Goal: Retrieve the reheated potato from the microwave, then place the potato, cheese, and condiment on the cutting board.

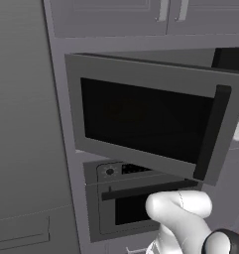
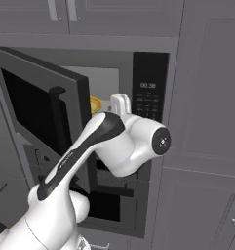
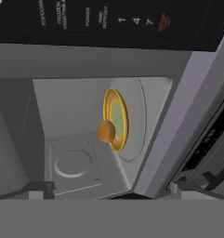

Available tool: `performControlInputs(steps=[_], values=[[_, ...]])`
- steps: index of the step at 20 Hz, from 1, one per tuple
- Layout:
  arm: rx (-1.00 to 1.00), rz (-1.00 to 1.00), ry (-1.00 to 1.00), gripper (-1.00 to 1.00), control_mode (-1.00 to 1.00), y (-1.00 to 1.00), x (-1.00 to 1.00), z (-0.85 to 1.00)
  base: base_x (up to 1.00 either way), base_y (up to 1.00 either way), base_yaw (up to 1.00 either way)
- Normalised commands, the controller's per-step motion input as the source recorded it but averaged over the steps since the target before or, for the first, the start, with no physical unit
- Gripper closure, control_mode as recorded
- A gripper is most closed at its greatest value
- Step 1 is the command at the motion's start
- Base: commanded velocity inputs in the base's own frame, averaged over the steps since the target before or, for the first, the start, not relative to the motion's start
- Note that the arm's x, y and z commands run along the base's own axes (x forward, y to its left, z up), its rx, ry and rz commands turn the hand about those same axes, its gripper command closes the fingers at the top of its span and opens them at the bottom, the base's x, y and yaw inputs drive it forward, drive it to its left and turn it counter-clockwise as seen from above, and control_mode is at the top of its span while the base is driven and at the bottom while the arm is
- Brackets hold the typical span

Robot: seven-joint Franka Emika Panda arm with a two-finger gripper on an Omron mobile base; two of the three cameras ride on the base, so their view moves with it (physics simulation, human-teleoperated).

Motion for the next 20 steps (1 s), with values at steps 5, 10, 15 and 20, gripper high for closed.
performControlInputs(steps=[5,10,15,20], values=[[0.00,0.16,-0.12,-1.00,-1.00,0.42,-0.08,-0.09,0.00,0.00,0.00],[0.00,0.27,-0.13,-1.00,-1.00,0.42,-0.36,-0.10,0.00,0.00,0.00],[0.00,0.33,-0.05,-1.00,-1.00,0.31,-0.49,-0.01,0.00,0.00,0.00],[0.00,0.34,-0.01,-1.00,-1.00,0.38,-0.57,0.00,0.00,0.00,0.00]])
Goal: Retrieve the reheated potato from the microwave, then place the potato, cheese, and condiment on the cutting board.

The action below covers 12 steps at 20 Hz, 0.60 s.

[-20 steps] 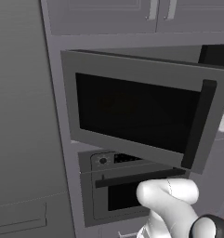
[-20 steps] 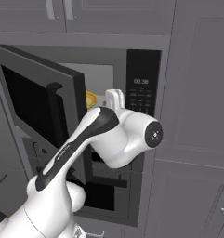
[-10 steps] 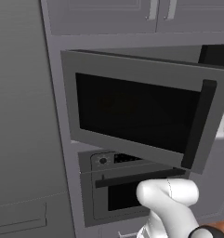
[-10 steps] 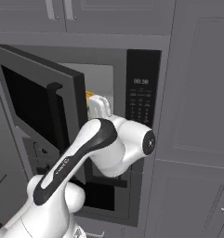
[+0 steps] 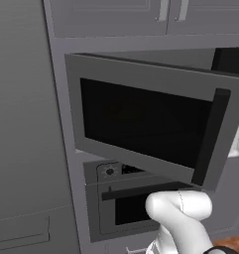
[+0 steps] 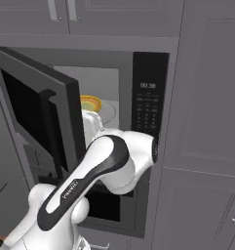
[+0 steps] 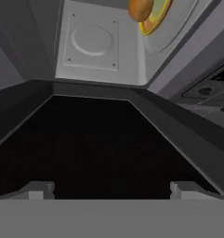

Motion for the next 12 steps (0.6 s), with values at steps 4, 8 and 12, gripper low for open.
performControlInputs(steps=[4,8,12], values=[[0.00,0.29,0.00,-1.00,-1.00,0.54,-0.57,0.00,0.00,0.00,0.00],[0.00,0.19,0.00,-1.00,-1.00,0.67,-0.52,-0.02,0.00,0.00,0.00],[0.00,0.04,-0.10,-1.00,-1.00,0.79,-0.41,-0.13,0.00,0.00,0.00]])
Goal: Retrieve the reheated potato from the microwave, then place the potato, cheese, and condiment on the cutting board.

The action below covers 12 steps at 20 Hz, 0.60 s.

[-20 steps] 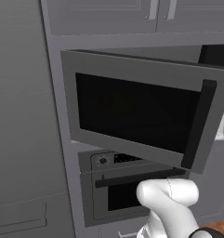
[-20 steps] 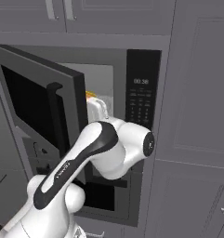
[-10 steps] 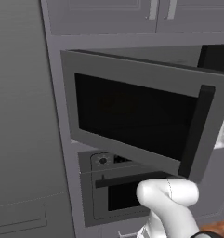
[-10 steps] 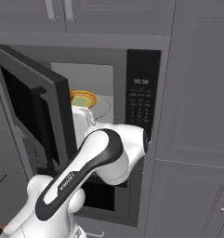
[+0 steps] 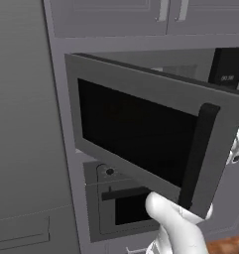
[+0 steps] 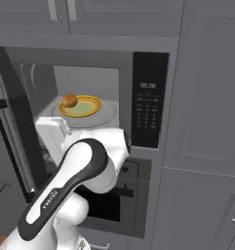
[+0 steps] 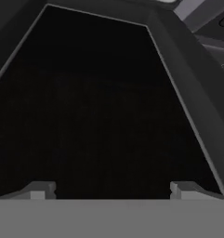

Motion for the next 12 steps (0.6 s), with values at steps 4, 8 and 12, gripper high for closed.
performControlInputs(steps=[4,8,12], values=[[0.00,0.00,-0.16,-1.00,-1.00,0.84,-0.35,-0.15,0.00,0.00,0.00],[0.00,0.00,-0.17,-1.00,-1.00,0.86,-0.29,-0.15,0.00,0.00,0.00],[0.00,0.00,-0.16,-1.00,-1.00,0.88,-0.21,-0.15,0.00,0.00,0.00]])
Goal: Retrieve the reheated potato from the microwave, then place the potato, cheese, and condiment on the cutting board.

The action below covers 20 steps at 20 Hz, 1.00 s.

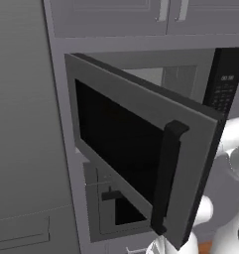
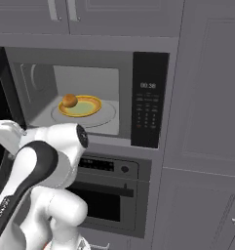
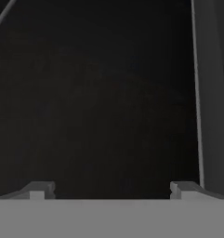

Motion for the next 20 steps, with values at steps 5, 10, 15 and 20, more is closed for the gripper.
performControlInputs(steps=[5,10,15,20], values=[[0.00,0.00,-0.12,-1.00,-1.00,0.87,-0.08,-0.13,0.00,0.00,0.00],[0.00,-0.02,-0.13,-1.00,-1.00,0.86,-0.04,-0.15,0.00,0.00,0.00],[0.00,-0.08,-0.14,-1.00,-1.00,0.82,0.01,-0.20,0.00,0.00,0.00],[0.00,-0.16,-0.10,-1.00,-1.00,0.43,0.11,-0.13,0.00,0.00,0.00]])
